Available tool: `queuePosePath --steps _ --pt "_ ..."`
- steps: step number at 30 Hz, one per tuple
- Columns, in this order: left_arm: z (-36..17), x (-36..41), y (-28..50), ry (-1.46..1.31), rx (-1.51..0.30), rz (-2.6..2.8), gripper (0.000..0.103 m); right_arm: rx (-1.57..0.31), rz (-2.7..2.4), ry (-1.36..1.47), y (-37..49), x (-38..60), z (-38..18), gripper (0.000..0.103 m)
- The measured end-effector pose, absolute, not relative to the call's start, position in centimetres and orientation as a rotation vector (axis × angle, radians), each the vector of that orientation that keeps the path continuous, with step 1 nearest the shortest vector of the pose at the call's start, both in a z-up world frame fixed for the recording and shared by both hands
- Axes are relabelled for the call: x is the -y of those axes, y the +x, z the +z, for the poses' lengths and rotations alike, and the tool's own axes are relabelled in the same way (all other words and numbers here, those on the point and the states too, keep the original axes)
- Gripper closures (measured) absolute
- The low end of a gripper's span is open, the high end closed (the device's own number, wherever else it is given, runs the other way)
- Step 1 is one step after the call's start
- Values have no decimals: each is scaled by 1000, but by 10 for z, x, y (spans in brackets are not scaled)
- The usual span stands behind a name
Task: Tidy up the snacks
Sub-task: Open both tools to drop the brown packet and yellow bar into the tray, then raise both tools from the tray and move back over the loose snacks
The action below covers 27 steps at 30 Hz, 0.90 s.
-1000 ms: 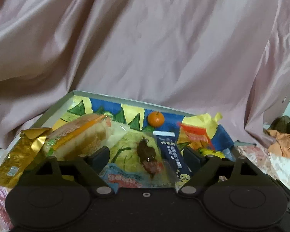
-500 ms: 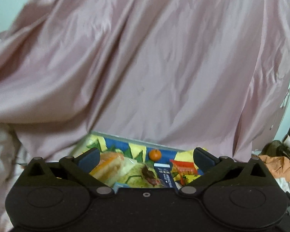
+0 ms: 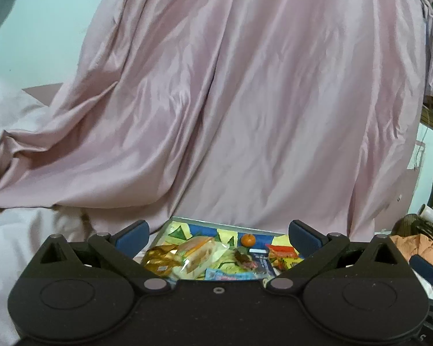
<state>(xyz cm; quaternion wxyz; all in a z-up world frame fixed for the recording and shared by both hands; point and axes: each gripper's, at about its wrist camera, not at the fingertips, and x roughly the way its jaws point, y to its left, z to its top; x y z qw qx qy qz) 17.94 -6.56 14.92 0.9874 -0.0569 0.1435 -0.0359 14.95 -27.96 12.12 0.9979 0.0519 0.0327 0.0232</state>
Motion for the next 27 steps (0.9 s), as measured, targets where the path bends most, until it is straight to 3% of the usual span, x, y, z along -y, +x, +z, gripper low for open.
queuePosePath --steps 13,27 --pt "133 44 113 -54 -304 -61 1 -29 100 23 80 262 129 0" --pt "87 9 85 -34 -408 -42 1 -137 130 -68 49 240 107 0"
